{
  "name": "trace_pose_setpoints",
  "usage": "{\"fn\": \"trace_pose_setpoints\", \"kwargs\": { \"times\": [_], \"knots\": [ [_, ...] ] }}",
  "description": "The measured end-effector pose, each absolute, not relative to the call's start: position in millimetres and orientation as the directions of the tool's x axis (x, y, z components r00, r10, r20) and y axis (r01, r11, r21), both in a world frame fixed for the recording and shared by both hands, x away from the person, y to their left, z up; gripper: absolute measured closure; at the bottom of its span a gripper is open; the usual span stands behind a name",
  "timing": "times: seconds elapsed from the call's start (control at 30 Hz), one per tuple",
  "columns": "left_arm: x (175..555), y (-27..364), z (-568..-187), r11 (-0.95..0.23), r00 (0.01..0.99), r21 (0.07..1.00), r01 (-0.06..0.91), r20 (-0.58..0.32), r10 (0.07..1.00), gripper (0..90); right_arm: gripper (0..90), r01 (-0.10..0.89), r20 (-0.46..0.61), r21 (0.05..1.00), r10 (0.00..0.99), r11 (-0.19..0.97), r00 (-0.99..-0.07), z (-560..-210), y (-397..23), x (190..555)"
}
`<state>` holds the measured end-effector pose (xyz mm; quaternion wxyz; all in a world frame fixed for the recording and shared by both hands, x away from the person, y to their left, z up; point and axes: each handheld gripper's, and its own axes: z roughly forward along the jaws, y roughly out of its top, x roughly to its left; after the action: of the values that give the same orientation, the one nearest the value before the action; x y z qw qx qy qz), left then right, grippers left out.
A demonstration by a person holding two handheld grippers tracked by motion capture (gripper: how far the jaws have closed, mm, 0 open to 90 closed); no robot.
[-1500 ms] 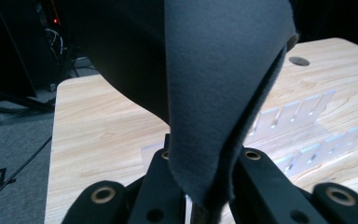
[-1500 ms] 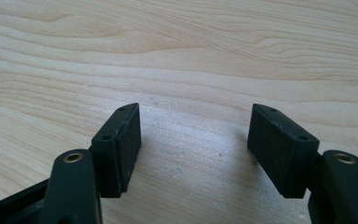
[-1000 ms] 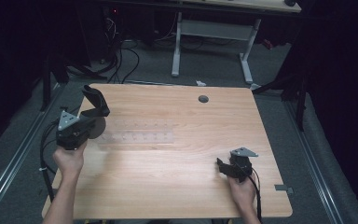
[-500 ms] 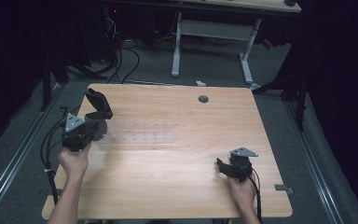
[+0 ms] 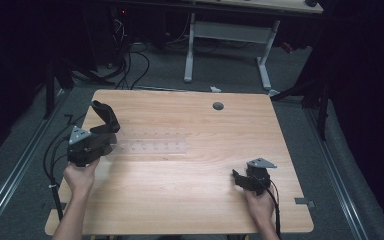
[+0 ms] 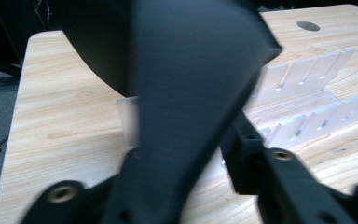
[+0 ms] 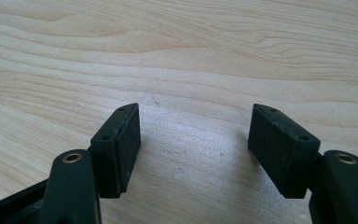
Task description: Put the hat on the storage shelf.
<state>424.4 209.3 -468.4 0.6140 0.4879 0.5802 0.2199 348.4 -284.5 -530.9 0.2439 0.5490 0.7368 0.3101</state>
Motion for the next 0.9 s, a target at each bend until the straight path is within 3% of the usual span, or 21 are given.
{"fn": "trace_pose_setpoints", "kwargs": {
  "times": [0.13,0.27,0.9],
  "knots": [
    [422,214,-464,0.444,0.215,0.848,0.288,-0.509,0.834,49.4,34.6,0.658,-0.018,0.725,0.960,0.204,-0.278,-531,-284,348],
    [415,219,-458,0.471,0.215,0.836,0.280,-0.533,0.819,42.3,34.7,0.656,-0.021,0.726,0.960,0.208,-0.281,-531,-285,348],
    [380,228,-437,0.503,0.217,0.828,0.248,-0.554,0.804,38.2,34.1,0.657,-0.019,0.724,0.958,0.211,-0.286,-531,-284,348]
  ]
}}
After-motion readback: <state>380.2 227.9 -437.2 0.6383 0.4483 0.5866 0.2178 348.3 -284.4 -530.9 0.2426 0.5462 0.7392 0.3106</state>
